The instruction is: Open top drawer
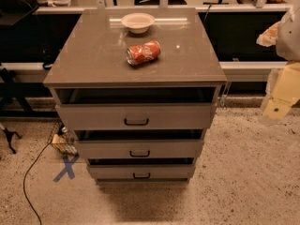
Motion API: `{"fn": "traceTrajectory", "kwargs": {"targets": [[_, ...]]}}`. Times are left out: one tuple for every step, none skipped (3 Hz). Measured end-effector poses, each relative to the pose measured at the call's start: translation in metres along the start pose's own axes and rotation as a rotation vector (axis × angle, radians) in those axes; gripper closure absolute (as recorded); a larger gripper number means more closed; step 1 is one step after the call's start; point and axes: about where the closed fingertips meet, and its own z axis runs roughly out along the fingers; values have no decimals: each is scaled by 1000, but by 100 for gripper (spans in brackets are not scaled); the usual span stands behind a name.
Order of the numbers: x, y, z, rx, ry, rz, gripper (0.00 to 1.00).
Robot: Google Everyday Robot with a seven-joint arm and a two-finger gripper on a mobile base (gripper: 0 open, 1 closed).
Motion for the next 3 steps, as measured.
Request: {"fn": "traceTrajectory", "kwargs": {"targets": [[0,0,0,0,0,0,0],[5,3,20,-43,-45,8,0],[18,8,72,-136,-139,37,0]]}}
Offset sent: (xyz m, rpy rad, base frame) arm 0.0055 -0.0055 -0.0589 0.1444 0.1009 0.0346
